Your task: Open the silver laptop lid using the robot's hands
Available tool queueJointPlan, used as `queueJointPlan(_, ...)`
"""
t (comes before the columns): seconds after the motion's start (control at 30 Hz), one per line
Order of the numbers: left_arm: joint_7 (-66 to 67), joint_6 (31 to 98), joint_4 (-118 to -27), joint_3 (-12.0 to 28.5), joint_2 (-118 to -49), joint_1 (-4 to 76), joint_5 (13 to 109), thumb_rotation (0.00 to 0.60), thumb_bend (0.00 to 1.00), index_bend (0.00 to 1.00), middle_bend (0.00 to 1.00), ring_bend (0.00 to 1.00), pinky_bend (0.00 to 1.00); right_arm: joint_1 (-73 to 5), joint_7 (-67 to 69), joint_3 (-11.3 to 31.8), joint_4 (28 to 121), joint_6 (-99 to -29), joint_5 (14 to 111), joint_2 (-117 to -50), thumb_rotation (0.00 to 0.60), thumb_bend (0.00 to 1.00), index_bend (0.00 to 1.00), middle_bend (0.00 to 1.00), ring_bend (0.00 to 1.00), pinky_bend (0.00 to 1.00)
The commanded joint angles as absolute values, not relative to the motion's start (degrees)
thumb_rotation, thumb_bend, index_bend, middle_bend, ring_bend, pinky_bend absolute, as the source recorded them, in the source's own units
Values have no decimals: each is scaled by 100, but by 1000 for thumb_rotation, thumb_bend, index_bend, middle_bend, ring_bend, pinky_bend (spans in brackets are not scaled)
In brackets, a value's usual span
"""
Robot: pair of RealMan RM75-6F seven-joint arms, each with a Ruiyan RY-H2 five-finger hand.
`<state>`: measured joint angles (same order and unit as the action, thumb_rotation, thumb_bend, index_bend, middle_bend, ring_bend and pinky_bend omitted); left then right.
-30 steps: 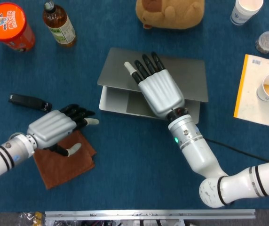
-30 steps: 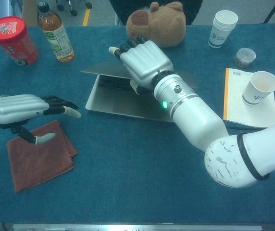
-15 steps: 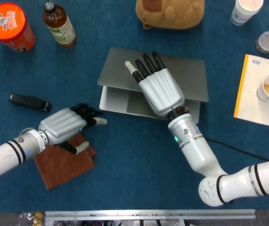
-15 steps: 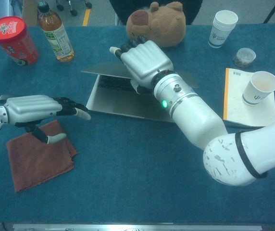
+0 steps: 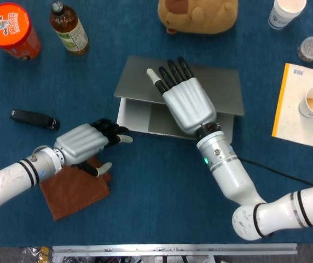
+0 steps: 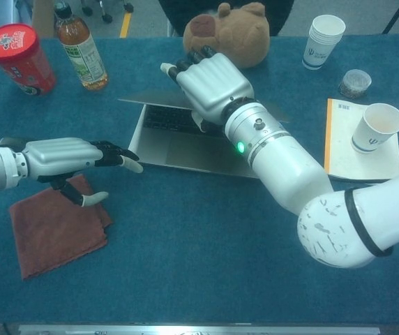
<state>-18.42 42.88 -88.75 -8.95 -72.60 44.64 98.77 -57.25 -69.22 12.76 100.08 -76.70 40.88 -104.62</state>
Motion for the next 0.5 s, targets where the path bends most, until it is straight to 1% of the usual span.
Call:
queueJointPlan(0.03,-1893,4312,-8786,-909,-7349,4490,9879,396,469,103,34,2,0,-5727,-6931,1271,10019,-7683,4082,-10452,600,423,63,132,0,64)
queueJointPlan(0.5,-2299,4284,-8308,-997,-7789,4697,9884,396,469,104,34,2,0,-5713,-6934,1266,10085,-7759,4047,-10332,600,422,62,132,0,64)
